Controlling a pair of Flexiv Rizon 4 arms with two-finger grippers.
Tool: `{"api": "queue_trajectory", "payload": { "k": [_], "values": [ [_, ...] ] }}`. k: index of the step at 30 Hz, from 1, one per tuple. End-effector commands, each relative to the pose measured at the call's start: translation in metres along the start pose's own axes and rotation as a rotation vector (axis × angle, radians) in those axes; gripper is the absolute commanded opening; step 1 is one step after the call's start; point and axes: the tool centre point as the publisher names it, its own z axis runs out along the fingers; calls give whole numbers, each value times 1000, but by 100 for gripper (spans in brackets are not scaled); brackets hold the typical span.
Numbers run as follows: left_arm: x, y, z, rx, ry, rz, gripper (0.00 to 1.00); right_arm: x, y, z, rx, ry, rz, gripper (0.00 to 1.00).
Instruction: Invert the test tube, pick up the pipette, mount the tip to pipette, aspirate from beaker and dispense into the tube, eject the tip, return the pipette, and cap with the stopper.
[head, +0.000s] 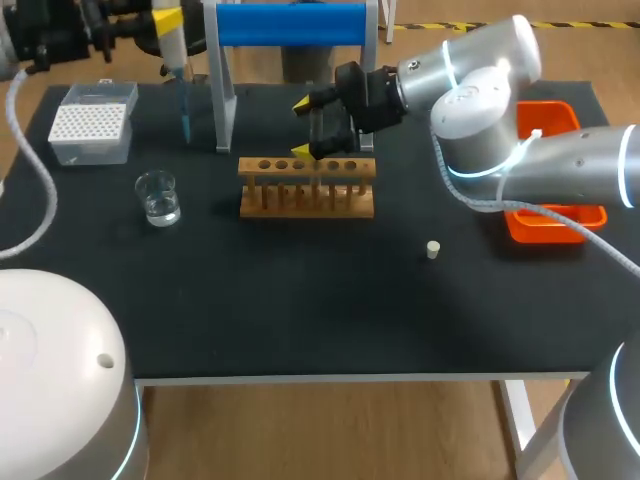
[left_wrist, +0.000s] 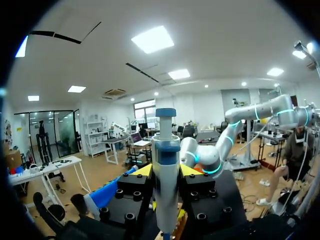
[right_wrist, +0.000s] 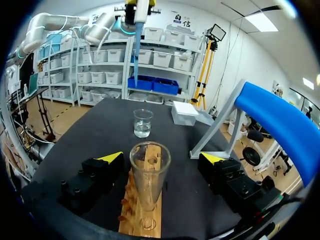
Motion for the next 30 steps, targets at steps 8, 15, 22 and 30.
{"api": "queue_trajectory", "payload": {
  "k": [8, 15, 22, 30],
  "values": [
    [14, -48, 80, -7, 100, 22, 0, -1, 0, 0, 1, 3, 0, 100],
    [14, -53, 122, 21, 174, 9, 0, -1, 0, 0, 1, 3, 0, 100],
    [13, -57, 159, 34, 240, 3, 0, -1, 0, 0, 1, 3, 0, 100],
    [13, -58, 176, 39, 271, 0, 0, -1, 0, 0, 1, 3, 0, 100]
  ]
}}
